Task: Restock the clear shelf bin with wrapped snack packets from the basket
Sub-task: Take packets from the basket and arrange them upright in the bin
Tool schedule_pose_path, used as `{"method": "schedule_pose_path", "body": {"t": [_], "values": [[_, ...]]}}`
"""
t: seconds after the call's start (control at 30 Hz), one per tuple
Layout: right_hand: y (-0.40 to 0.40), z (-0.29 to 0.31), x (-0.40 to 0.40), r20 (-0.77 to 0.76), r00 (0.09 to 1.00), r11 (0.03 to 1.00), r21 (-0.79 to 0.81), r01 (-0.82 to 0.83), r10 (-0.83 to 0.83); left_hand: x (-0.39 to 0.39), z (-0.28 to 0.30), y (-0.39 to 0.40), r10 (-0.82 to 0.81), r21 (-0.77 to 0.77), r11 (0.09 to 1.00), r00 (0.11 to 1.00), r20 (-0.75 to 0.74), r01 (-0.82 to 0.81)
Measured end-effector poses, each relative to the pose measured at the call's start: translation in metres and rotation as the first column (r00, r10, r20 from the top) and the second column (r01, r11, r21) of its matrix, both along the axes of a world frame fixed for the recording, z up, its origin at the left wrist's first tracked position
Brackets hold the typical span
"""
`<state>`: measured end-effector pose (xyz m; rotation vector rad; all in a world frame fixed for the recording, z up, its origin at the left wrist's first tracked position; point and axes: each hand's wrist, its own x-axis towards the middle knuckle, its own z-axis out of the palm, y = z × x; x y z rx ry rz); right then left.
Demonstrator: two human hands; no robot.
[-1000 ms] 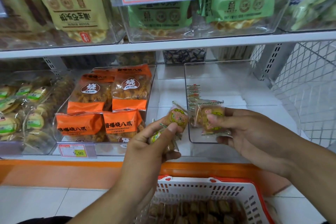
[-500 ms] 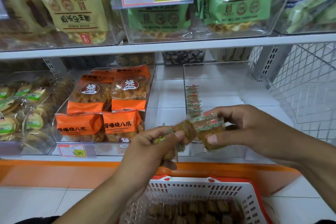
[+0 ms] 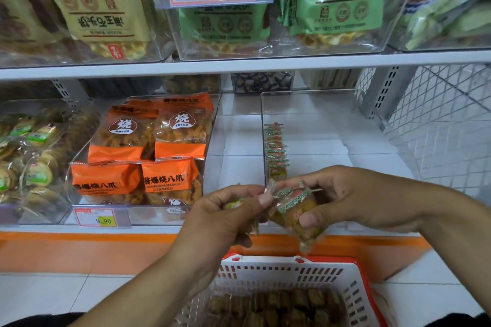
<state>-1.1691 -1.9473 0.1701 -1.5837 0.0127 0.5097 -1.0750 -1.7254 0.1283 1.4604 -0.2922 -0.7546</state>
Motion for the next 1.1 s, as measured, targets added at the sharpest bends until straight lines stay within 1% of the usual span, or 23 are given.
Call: {"method": "schedule_pose_path", "body": {"t": [0.03, 0.07, 0.1, 0.17, 0.2, 0.23, 0.3, 0.33, 0.4, 0.57, 0.73, 0.93, 1.1], "values": [[-0.005, 0.0, 0.002, 0.023, 0.999, 0.999, -0.018, 0.045, -0.044, -0.001, -0.002, -0.002, 0.038, -0.002, 0.999, 0.999, 0.007, -0.038], [-0.01, -0.001, 0.006, 0.062, 0.99, 0.99, -0.057, 0.131, -0.127, -0.002, -0.003, -0.004, 0.069, -0.01, 0.998, 0.998, 0.016, -0.069], [-0.016, -0.004, 0.011, 0.106, 0.965, 0.963, -0.1, 0.251, -0.241, -0.002, -0.005, -0.006, 0.089, -0.025, 0.996, 0.996, 0.024, -0.089], [-0.027, -0.017, 0.025, 0.154, 0.871, 0.854, -0.18, 0.489, -0.466, -0.005, -0.008, -0.01, 0.101, -0.053, 0.994, 0.994, 0.035, -0.099], [-0.03, -0.026, 0.032, 0.142, 0.832, 0.799, -0.229, 0.555, -0.537, -0.006, -0.009, -0.013, 0.1, -0.058, 0.994, 0.994, 0.037, -0.097], [-0.032, -0.035, 0.039, 0.116, 0.813, 0.762, -0.292, 0.577, -0.571, -0.008, -0.01, -0.016, 0.096, -0.057, 0.994, 0.995, 0.039, -0.094], [-0.032, -0.053, 0.051, 0.055, 0.823, 0.735, -0.42, 0.532, -0.565, -0.011, -0.013, -0.023, 0.068, -0.047, 0.997, 0.997, 0.039, -0.066], [-0.031, -0.06, 0.057, 0.034, 0.827, 0.727, -0.457, 0.512, -0.561, -0.013, -0.015, -0.025, 0.046, -0.042, 0.998, 0.998, 0.032, -0.045], [-0.028, -0.072, 0.067, 0.011, 0.819, 0.715, -0.481, 0.508, -0.574, -0.015, -0.02, -0.029, 0.005, -0.024, 1.0, 1.0, 0.011, -0.005], [-0.022, -0.086, 0.08, 0.018, 0.824, 0.664, -0.582, 0.47, -0.567, -0.017, -0.031, -0.032, -0.042, 0.053, 0.998, 0.999, 0.0, 0.042], [-0.011, -0.086, 0.091, 0.05, 0.867, 0.567, -0.738, 0.367, -0.496, -0.018, -0.033, -0.032, -0.063, 0.082, 0.995, 0.998, -0.014, 0.064], [-0.001, -0.087, 0.098, 0.035, 0.903, 0.502, -0.821, 0.271, -0.429, -0.019, -0.034, -0.035, -0.078, 0.123, 0.99, 0.997, 0.026, 0.074], [-0.001, -0.086, 0.102, 0.077, 0.908, 0.525, -0.794, 0.306, -0.412, -0.016, -0.034, -0.033, -0.082, 0.103, 0.991, 0.996, -0.017, 0.083]]}}
